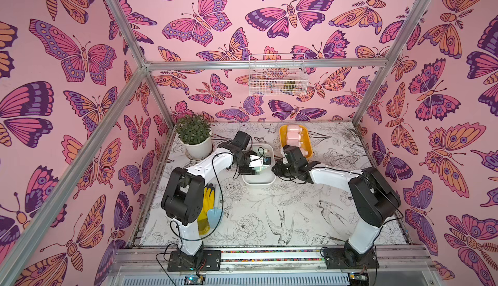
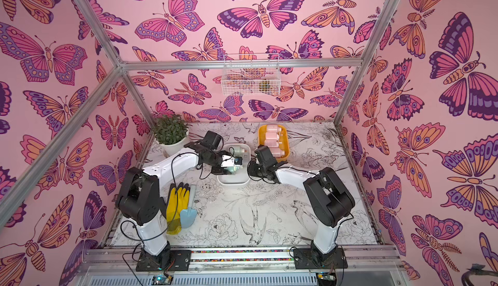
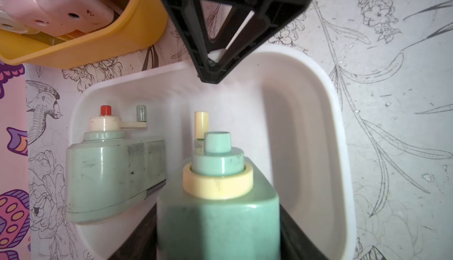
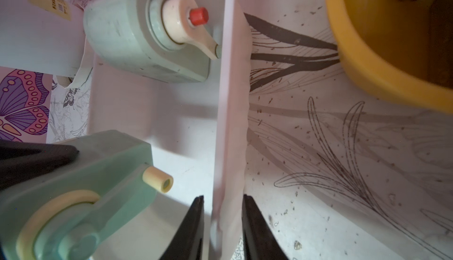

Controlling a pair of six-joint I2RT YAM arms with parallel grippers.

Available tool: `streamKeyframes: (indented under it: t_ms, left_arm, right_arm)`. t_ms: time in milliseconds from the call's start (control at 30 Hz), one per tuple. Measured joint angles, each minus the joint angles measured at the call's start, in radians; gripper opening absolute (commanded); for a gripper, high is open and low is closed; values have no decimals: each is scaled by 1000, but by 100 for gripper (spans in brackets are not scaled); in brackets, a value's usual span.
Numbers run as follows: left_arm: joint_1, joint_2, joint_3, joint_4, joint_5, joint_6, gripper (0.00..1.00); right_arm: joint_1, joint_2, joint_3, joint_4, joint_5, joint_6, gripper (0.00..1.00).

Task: Place the pencil sharpeners by color into the storage box
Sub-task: Place the pencil sharpener in the storage box.

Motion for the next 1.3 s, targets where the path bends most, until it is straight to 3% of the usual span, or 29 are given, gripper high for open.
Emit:
streamKeyframes:
  t_ms: [200,400,1033,1133,1167,1200,1300]
  left_arm:
    - [-1,60,53,5,-4,7,9]
    - [0,135,89,23,-12,10,21]
    - [1,182,105,103,-55,10,41]
    - [1,182,105,106,-63,10,51]
    - [1,182,105,106,-66,11,72]
    - [1,182,105,108,-69,14,100]
    - [1,182,105,116,-68,14,100]
  right_arm:
    - [0,0,0,-3,1,0,31]
    - [0,0,0,-19,1,-1,31]
    - [0,-8,0,-26,1,-8,32]
    - [0,-8,0,-27,1,-8,32]
    - [0,-8,0,-27,1,-8,32]
    - [0,-8,0,-27,1,-8,32]
    - [0,-8,0,-27,1,-8,32]
